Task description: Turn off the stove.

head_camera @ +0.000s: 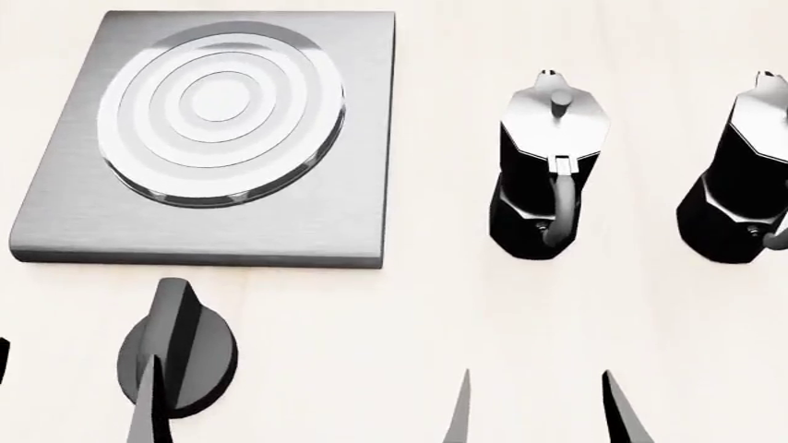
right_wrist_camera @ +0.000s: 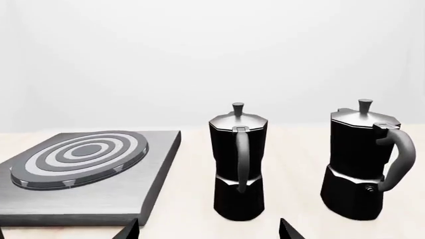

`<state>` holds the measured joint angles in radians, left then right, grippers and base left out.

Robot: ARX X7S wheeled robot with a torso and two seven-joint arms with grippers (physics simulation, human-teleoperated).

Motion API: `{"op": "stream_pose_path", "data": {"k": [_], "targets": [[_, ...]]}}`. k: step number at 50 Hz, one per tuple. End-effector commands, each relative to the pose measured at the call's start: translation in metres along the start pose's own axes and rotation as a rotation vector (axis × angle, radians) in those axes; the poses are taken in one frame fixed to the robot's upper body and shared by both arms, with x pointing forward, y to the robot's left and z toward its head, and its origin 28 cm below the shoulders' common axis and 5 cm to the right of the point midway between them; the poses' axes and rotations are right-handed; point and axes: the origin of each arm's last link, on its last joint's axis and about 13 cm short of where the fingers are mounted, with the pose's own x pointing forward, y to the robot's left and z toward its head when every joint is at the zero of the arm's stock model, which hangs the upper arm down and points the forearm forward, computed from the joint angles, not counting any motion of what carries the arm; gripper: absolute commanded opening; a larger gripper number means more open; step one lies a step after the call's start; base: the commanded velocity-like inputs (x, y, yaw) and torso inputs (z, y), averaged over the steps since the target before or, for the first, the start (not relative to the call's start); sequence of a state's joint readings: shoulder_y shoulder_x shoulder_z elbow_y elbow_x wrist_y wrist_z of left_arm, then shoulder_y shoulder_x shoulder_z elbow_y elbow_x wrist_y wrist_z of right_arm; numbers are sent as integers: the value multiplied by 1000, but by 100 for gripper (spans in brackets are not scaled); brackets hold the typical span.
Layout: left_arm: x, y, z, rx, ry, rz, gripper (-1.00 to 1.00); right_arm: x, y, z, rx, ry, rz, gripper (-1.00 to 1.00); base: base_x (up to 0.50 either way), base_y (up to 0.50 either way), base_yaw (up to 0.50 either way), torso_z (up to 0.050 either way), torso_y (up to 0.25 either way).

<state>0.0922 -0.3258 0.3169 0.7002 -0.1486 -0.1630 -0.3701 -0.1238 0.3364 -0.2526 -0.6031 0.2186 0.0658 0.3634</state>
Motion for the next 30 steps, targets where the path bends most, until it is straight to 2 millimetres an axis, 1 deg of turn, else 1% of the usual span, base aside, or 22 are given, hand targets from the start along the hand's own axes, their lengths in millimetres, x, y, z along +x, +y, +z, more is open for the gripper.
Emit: {"op": "stream_pose_path", "data": {"k": [1, 6, 13, 20, 22, 30], "targets": [[8, -5, 9, -20, -60, -24, 100, 3, -2, 0, -9, -7, -8, 100, 0, 0, 0, 0, 0], [15, -7, 8, -12, -73, -29, 100, 3, -2, 0, -9, -6, -8, 100, 0, 0, 0, 0, 0], [25, -8, -2, 10, -75, -26, 100, 3, -3, -1, -9, -5, -9, 100, 0, 0, 0, 0, 0], [34, -9, -14, 19, -56, -17, 100, 3, -3, -1, -10, -4, -9, 100, 0, 0, 0, 0, 0], [38, -8, -21, 32, -41, -7, 100, 3, -3, -1, -10, -4, -9, 100, 0, 0, 0, 0, 0], [43, -6, -35, 55, -9, 16, 100, 3, -3, -1, -11, -4, -10, 100, 0, 0, 0, 0, 0]]}}
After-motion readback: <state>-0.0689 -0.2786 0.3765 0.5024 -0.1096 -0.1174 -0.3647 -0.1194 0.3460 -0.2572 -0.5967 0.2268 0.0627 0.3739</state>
